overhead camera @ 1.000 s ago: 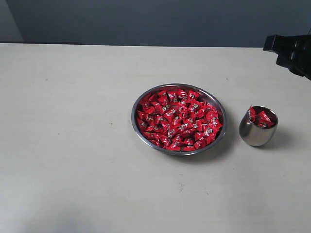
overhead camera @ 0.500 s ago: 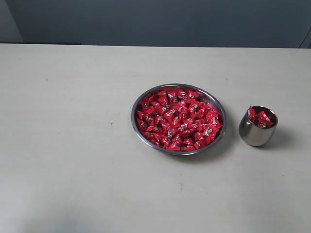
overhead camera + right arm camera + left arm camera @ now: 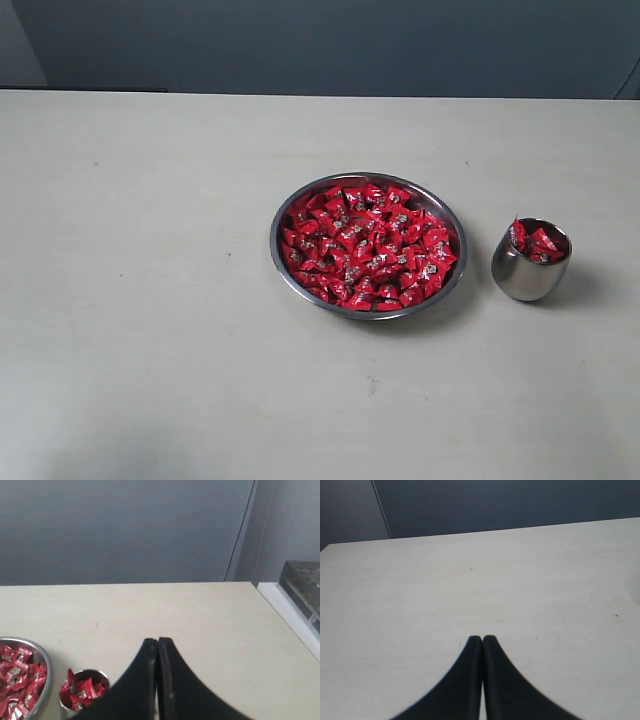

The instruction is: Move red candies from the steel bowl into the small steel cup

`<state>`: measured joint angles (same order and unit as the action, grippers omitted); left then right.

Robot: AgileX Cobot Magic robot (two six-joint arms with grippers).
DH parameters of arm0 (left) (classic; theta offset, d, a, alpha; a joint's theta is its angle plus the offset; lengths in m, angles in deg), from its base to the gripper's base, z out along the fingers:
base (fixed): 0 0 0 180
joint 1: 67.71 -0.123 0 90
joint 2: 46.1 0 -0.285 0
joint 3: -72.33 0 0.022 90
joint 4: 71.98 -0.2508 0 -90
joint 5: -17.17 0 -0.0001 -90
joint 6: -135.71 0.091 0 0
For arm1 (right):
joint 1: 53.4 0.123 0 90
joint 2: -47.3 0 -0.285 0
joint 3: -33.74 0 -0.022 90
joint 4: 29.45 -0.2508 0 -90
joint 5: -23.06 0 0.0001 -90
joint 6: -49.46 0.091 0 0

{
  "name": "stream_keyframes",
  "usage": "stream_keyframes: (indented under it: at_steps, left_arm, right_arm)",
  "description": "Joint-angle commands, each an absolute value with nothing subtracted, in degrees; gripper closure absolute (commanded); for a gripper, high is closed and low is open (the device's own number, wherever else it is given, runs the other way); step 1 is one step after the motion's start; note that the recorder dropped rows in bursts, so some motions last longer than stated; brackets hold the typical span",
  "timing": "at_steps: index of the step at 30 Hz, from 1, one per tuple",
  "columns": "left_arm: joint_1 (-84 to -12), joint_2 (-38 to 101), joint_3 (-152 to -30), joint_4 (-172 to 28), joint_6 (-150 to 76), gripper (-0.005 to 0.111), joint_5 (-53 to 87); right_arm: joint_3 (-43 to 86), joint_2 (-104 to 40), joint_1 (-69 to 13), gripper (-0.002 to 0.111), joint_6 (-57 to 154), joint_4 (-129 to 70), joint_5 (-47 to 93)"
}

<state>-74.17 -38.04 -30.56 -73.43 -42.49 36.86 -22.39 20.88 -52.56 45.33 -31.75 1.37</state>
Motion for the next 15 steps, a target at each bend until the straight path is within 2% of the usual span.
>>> stream_keyframes:
  at_steps: [1, 15]
  left_arm:
    - [-73.88, -38.31, -30.45, -73.54, -42.61, 0.106, 36.31]
    - [-73.88, -38.31, -30.45, -73.54, -42.61, 0.106, 36.31]
  right_arm:
    - [-26.97, 21.95, -52.87, 0.109, 45.3, -32.49, 4.47]
    - [-41.38, 34.55, -52.87, 0.109, 45.3, -31.24, 5.43]
